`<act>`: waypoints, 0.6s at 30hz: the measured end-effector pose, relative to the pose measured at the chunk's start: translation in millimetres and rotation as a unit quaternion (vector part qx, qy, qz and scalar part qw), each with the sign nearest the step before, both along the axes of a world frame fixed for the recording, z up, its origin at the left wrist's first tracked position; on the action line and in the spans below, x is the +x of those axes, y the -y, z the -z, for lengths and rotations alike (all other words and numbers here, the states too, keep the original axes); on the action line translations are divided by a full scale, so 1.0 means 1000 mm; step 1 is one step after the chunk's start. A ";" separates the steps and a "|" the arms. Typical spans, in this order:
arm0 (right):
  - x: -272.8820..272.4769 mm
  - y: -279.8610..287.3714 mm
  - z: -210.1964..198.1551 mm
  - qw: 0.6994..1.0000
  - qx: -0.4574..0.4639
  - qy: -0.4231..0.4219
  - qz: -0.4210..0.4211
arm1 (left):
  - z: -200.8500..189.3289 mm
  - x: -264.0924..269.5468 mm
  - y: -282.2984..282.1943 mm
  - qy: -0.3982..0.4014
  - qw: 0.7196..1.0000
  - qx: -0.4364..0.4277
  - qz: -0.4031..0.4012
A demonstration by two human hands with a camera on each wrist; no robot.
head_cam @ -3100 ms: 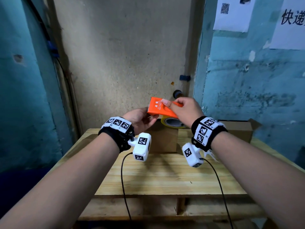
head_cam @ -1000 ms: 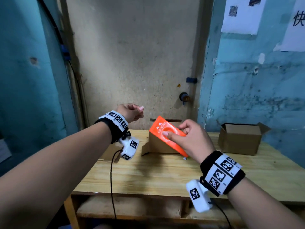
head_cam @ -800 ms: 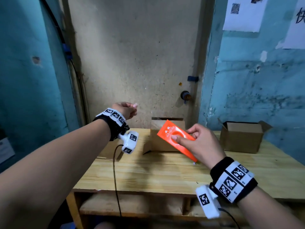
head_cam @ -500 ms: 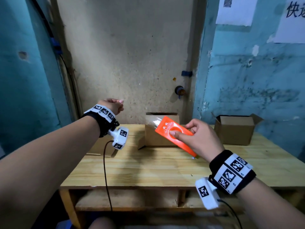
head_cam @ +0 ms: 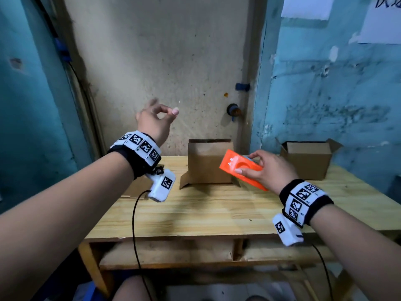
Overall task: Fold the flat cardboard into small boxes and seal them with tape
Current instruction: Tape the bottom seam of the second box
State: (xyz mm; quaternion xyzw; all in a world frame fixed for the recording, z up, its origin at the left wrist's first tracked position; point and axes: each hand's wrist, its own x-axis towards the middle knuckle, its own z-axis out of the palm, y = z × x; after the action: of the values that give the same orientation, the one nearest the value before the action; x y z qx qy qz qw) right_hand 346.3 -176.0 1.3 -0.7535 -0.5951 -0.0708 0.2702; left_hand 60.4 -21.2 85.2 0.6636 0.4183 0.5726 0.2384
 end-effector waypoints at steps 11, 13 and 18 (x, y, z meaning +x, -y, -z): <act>0.045 0.000 0.009 0.996 -0.046 0.071 0.015 | 0.000 0.025 0.060 0.046 0.984 0.128 0.111; 0.048 0.004 0.009 0.997 -0.035 0.068 0.005 | -0.005 0.026 0.072 0.017 0.981 0.157 0.114; 0.056 0.008 0.014 0.990 0.011 0.121 0.066 | -0.011 0.037 0.112 -0.019 0.967 0.169 0.191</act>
State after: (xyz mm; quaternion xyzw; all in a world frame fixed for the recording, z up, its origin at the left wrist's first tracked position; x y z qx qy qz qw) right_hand 401.9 -183.8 -12.9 -0.7740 -0.5717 -0.1855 0.1991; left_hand 97.9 -133.1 96.0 0.7729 0.1850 0.5659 0.2195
